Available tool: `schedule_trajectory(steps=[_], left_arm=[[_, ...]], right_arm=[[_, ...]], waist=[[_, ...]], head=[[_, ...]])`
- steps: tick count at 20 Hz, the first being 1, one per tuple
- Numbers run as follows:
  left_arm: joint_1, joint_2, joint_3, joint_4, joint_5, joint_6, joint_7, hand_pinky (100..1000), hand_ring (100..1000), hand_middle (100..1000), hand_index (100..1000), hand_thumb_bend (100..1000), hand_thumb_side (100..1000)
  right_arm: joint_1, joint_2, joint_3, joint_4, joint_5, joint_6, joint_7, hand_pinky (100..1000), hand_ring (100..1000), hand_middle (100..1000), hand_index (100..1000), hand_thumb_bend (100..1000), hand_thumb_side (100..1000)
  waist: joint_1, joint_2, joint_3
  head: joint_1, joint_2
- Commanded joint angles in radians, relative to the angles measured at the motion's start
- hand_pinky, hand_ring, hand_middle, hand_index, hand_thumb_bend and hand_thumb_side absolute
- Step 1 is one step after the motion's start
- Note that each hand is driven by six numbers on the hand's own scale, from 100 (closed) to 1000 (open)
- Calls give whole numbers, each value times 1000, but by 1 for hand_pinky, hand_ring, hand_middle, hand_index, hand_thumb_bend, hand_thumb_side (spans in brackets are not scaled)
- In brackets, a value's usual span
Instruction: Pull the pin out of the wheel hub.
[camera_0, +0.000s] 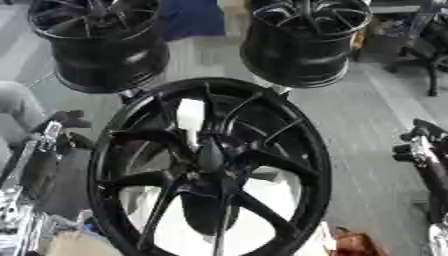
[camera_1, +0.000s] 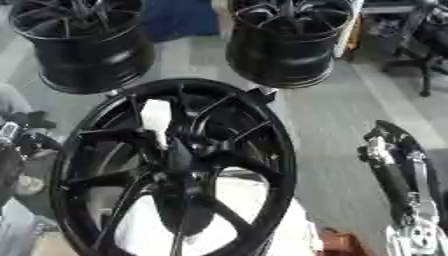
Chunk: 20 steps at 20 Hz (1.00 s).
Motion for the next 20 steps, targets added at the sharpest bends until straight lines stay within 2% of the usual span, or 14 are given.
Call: schedule_trajectory(steps=[1, 6, 10, 13, 14, 15, 20], left_arm=[[-13, 25, 5, -26, 5, -7, 4, 615, 503, 628, 787, 100, 792], [-29, 65, 15, -41, 17, -19, 19, 614, 502, 628, 787, 100, 755], [-55, 127, 21, -59, 35, -36, 34, 614, 503, 630, 788, 100, 705], [-100, 232, 10, -79, 56, -64, 32, 614, 503, 639, 792, 100, 616], [-121, 278, 3, -85, 61, -78, 28, 615, 502, 646, 795, 100, 660], [-145, 330, -5, -91, 63, -95, 21, 615, 502, 649, 797, 100, 545], [-279, 590, -70, -76, 18, -181, -49, 629, 499, 689, 817, 100, 375]], right_arm=[[-7, -9, -3, -21, 2, -3, -3, 574, 568, 589, 804, 100, 550], [-6, -10, -4, -21, 2, -3, -4, 574, 568, 588, 804, 100, 550], [-5, -12, -4, -21, 3, -2, -4, 574, 568, 588, 803, 100, 550], [-4, -15, -3, -19, 4, -2, -3, 574, 567, 588, 803, 100, 550], [-4, -16, -3, -19, 4, -2, -2, 574, 567, 588, 804, 100, 552], [-3, -17, -2, -19, 5, -2, -2, 574, 567, 588, 803, 100, 550], [-2, -26, 2, -16, 6, -2, 2, 574, 567, 588, 803, 100, 551]], waist=[[2, -6, -1], [3, -8, -1], [5, -9, -1], [9, -12, -3], [11, -13, -4], [13, -13, -7], [25, -17, -22]], head=[[1, -2], [1, -2], [-1, -2], [-2, -2], [-3, -2], [-4, -2], [-4, -2]])
